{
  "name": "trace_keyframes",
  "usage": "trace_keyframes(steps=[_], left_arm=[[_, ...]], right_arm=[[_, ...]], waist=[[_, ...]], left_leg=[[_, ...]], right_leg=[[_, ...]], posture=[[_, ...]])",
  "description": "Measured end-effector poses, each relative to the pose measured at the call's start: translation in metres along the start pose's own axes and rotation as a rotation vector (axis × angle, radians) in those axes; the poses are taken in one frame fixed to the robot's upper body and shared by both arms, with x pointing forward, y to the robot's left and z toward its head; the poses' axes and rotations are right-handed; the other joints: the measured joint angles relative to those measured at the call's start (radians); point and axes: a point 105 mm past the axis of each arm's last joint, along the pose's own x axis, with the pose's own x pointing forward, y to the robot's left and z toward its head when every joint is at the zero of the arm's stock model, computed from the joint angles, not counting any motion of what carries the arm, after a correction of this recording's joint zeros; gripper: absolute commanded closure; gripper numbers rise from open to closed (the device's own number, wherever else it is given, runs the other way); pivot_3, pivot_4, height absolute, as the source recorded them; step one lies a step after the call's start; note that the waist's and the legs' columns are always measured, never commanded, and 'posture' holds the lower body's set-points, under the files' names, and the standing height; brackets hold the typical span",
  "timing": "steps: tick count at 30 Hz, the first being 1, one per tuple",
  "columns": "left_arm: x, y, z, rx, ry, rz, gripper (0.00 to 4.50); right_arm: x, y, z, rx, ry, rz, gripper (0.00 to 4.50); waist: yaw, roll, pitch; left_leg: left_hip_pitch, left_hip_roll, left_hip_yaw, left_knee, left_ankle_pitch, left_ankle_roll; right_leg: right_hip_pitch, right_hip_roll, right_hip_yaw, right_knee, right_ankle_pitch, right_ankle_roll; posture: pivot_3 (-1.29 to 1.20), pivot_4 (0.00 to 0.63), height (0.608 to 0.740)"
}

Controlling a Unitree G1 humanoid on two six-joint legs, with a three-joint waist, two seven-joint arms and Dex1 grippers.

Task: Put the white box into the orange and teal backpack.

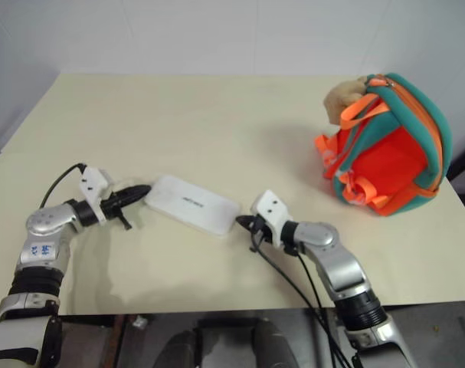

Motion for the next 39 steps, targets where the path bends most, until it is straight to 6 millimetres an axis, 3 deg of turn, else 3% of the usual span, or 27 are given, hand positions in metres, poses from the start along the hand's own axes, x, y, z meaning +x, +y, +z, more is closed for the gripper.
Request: trace_keyframes(steps=[9,16,24,28,33,39], left_arm=[[-0.001,-0.023,0.003,-0.051,-0.025,-0.069,4.45],[0.001,-0.049,0.004,-0.072,-0.032,-0.136,4.45],[-0.007,-0.007,0.017,-0.016,-0.084,0.114,4.45],[-0.010,0.009,0.014,0.006,-0.051,0.193,4.45],[-0.010,0.012,-0.004,-0.002,0.029,0.220,4.45],[0.011,-0.003,-0.020,-0.055,0.060,0.178,4.45]], right_arm=[[-0.001,-0.003,0.004,-0.014,0.002,0.009,4.50],[-0.021,-0.025,0.000,-0.036,0.048,0.001,4.50],[-0.025,-0.028,-0.005,-0.021,0.064,0.010,4.50],[-0.024,-0.025,-0.005,-0.013,0.061,0.025,4.50],[-0.020,-0.019,-0.005,-0.002,0.065,0.046,4.50],[-0.010,-0.010,0.001,0.013,0.038,0.071,4.50]], waist=[[-0.001,0.000,0.000],[0.001,0.000,0.000],[-0.002,0.000,0.000],[-0.002,0.000,0.000],[-0.001,0.000,0.000],[0.002,0.000,0.000]], left_leg=[[0.000,0.000,0.000,0.000,0.000,0.000],[0.000,0.000,0.000,0.000,0.000,0.000],[0.000,0.000,0.000,0.000,0.000,0.000],[0.000,0.000,0.000,-0.001,0.000,0.000],[0.000,0.000,0.000,-0.001,0.000,0.000],[0.000,0.000,0.000,0.000,0.000,0.000]], right_leg=[[0.000,0.000,0.000,0.001,0.000,0.000],[0.000,0.000,0.000,0.000,0.000,0.000],[0.000,0.000,0.001,-0.001,0.000,0.000],[0.000,0.000,0.001,-0.002,0.000,0.000],[0.000,0.000,0.001,-0.001,0.000,0.000],[0.000,0.000,0.000,-0.001,0.000,0.000]], posture=[[0.00,0.150,0.740],[0.00,0.150,0.740],[0.00,0.150,0.740],[0.00,0.150,0.740],[0.00,0.150,0.740],[0.00,0.150,0.740]])
